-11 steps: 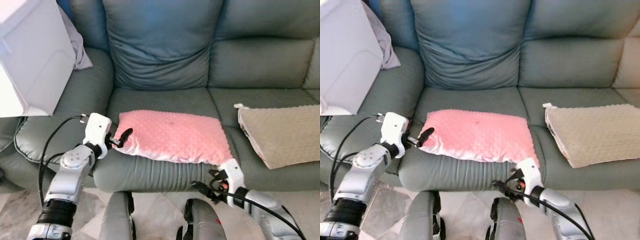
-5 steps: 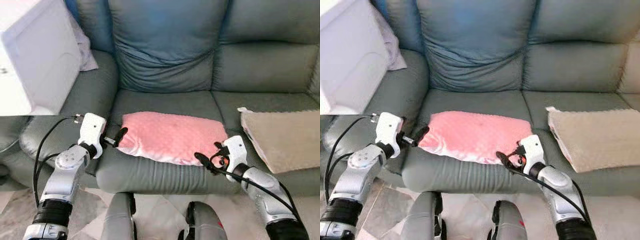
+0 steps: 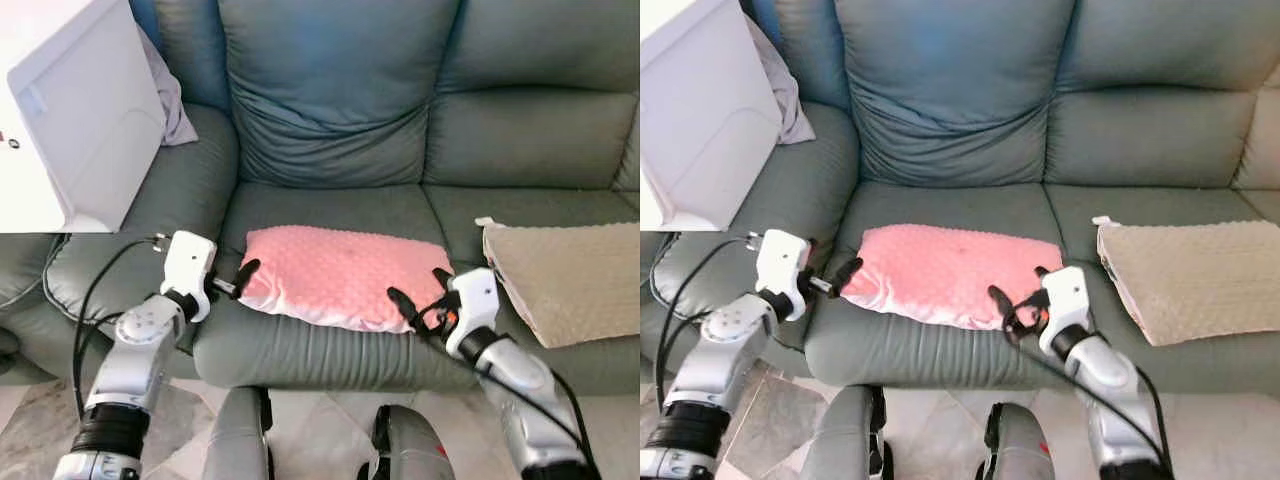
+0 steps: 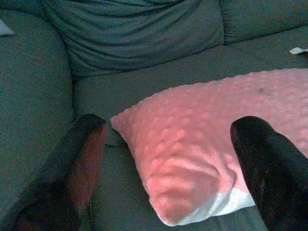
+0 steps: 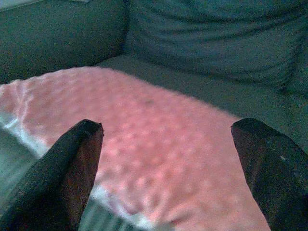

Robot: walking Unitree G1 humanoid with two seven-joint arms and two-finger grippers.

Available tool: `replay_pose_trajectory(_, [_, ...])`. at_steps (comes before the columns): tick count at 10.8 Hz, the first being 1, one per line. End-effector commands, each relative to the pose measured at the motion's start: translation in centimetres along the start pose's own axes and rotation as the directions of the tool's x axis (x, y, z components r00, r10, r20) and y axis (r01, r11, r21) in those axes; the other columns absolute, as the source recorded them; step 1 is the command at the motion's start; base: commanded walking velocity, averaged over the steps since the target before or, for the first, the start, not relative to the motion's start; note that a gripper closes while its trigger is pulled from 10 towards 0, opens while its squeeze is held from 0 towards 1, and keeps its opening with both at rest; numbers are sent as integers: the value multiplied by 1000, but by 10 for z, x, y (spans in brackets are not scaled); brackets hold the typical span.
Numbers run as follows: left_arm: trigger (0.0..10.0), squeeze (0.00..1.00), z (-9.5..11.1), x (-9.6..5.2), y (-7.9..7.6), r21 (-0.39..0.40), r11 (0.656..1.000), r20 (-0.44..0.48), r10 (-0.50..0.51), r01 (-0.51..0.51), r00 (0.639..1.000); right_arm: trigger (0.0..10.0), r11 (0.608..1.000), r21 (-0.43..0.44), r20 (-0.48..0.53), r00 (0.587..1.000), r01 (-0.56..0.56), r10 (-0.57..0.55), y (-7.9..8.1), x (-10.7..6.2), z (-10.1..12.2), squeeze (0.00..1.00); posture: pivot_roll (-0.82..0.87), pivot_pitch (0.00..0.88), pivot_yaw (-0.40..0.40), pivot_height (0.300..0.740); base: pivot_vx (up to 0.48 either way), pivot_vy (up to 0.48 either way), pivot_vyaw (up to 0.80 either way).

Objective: Move the pillow to the sofa

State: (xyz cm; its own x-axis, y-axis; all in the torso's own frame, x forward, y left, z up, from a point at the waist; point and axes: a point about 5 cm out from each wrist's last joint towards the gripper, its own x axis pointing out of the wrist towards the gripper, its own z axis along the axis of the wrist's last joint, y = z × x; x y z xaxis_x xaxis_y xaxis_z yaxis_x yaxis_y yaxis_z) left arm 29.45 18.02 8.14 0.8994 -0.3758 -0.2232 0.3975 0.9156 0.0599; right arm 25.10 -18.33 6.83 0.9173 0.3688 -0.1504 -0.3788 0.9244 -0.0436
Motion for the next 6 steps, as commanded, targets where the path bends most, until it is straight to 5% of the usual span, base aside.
replay_pose_trajectory(1, [10000, 0, 3, 0, 1, -2, 999, 29, 37, -37, 999, 10000, 997, -56, 84, 995, 54, -49, 1, 0, 15, 0, -7, 0, 13, 630, 0, 0, 0])
replay_pose_trajectory(3, [10000, 0, 11, -4, 3, -50, 987, 103, 158, -153, 982, 10000, 989, -47, 165, 977, 142, -133, 10, 1, 32, 0, -21, 0, 16, 630, 0, 0, 0])
replay_pose_trajectory(6, [10000, 0, 6, -9, 4, -114, 952, 136, 297, -283, 945, 10000, 964, 90, 200, 944, 250, -263, 14, 7, 35, 0, -32, 0, 13, 649, 0, 0, 0])
